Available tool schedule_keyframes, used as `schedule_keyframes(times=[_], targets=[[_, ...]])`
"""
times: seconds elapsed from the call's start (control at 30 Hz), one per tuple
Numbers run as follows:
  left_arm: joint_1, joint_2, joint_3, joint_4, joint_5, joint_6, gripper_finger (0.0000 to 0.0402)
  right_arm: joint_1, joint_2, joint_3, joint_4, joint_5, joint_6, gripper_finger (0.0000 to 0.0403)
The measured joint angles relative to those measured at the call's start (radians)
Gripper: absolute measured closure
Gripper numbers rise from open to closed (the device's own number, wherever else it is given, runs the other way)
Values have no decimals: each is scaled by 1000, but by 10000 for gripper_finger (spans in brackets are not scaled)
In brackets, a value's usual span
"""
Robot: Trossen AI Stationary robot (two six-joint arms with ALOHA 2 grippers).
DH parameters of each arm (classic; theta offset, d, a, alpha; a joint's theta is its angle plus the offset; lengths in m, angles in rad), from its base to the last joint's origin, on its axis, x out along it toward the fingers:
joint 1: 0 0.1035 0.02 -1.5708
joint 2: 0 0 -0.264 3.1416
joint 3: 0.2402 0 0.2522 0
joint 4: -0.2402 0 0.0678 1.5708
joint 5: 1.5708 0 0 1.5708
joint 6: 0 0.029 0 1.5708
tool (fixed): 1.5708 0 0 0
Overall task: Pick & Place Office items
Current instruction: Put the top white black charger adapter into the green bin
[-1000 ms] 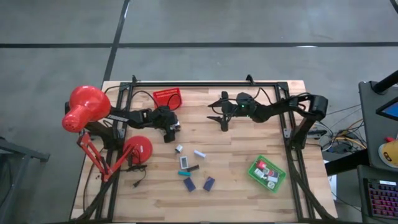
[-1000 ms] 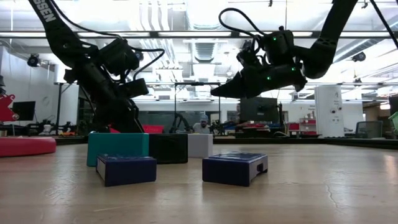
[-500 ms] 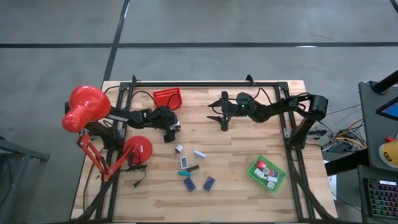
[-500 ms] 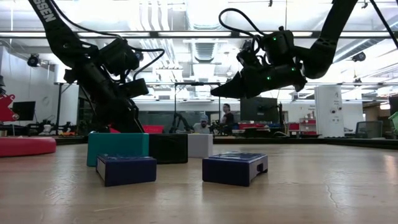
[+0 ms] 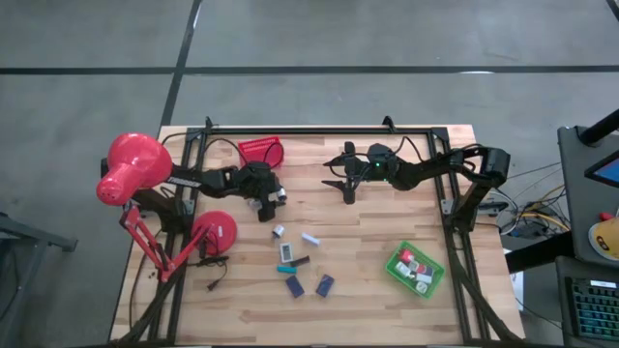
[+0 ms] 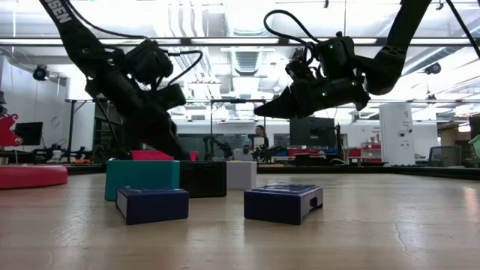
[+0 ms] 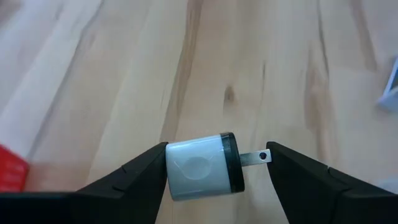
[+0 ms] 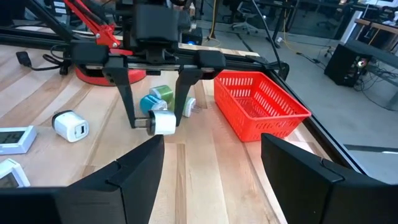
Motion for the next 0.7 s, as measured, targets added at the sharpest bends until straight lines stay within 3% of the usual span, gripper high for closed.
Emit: schedule_keyframes(times=[0.27, 0.5, 0.7], targets=[[-26, 2, 73, 21, 15, 23, 135, 0, 0, 0, 0, 0, 0, 142], [-65, 39, 95, 190, 38, 48, 135, 0, 0, 0, 0, 0, 0, 142], [-73, 141, 95, 321, 46, 38, 135, 0, 0, 0, 0, 0, 0, 142]])
